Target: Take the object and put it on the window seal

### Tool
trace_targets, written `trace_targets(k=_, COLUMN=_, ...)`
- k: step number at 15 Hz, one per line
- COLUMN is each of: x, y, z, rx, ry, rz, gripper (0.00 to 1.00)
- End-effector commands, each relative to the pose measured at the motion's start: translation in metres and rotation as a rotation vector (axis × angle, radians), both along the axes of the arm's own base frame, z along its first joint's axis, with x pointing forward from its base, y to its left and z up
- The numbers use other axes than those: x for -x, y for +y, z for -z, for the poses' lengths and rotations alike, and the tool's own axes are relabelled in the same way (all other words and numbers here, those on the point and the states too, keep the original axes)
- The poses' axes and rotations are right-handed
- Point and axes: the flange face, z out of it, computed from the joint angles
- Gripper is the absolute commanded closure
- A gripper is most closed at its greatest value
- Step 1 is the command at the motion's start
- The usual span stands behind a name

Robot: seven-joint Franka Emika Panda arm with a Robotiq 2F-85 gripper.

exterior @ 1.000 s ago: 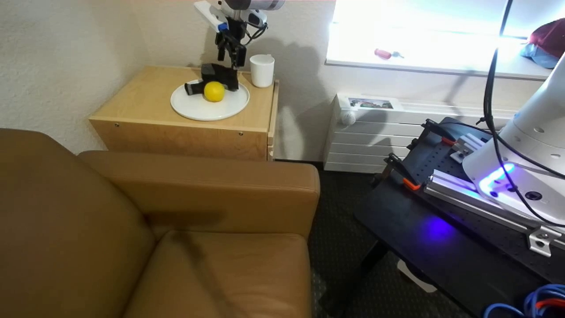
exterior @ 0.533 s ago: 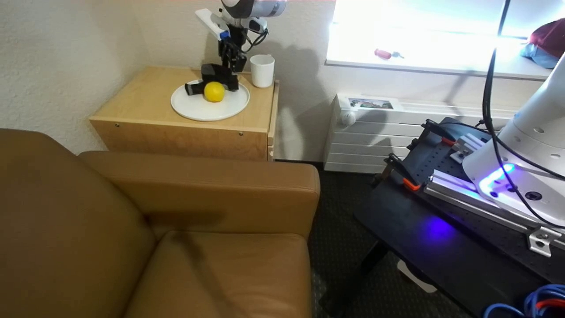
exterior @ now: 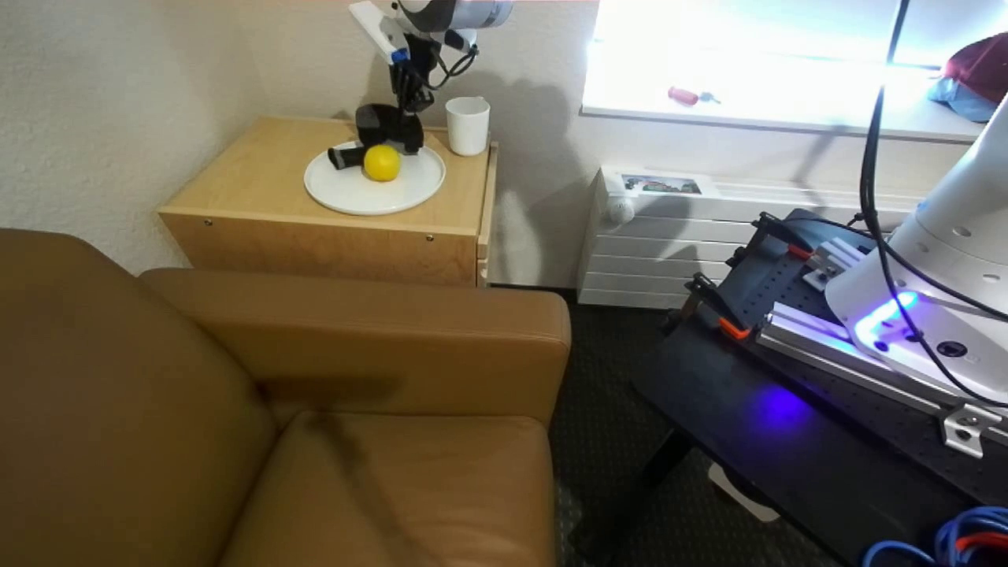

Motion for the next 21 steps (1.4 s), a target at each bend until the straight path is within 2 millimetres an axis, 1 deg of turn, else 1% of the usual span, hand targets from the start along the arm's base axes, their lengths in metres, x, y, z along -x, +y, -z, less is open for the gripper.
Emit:
trace_targets(k=1, x=0.002, y=0.009, z=-0.031, rx=-0.040, ry=-0.034, rz=-0.016, gripper=0.99)
trace_targets(k=2, x=0.003, y=0.013, z=-0.045, rx=-0.058, ry=-0.053, rz=-0.021, gripper=0.99)
trace_targets(k=4, x=0.005, y=0.025, z=-0.092, rx=-0.105, ry=-0.125, rz=-0.036, gripper=0.99)
trace_targets(k=5, x=0.008, y=0.030, z=-0.120, rx=-0.131, ry=-0.171, rz=-0.043, gripper=0.99)
trace_targets(k=6, x=0.010, y=0.033, z=-0.143, rx=-0.143, ry=-0.216, rz=-0.045, gripper=0.99)
trace_targets(k=8, x=0.022, y=0.032, z=-0.190, rx=-0.130, ry=-0.290, rz=-0.053, gripper=0.99)
trace_targets(k=9, x=0.030, y=0.023, z=-0.209, rx=-0.072, ry=-0.300, rz=-0.063, gripper=0.99)
trace_targets(k=11, x=0.044, y=0.001, z=-0.241, rx=0.048, ry=-0.301, rz=-0.058, gripper=0.99)
trace_targets(k=12, x=0.053, y=-0.010, z=-0.254, rx=0.101, ry=-0.302, rz=-0.051, gripper=0.97)
trace_targets(k=14, x=0.073, y=-0.034, z=-0.276, rx=0.219, ry=-0.305, rz=-0.036, gripper=0.99)
trace_targets(k=17, x=0.109, y=-0.075, z=-0.298, rx=0.399, ry=-0.297, rz=0.020, gripper=0.99)
trace_targets(k=20, x=0.148, y=-0.123, z=-0.314, rx=0.540, ry=-0.258, rz=0.158, gripper=0.99)
trace_targets(k=21, x=0.164, y=-0.136, z=-0.323, rx=0.571, ry=-0.240, rz=0.217, gripper=0.99)
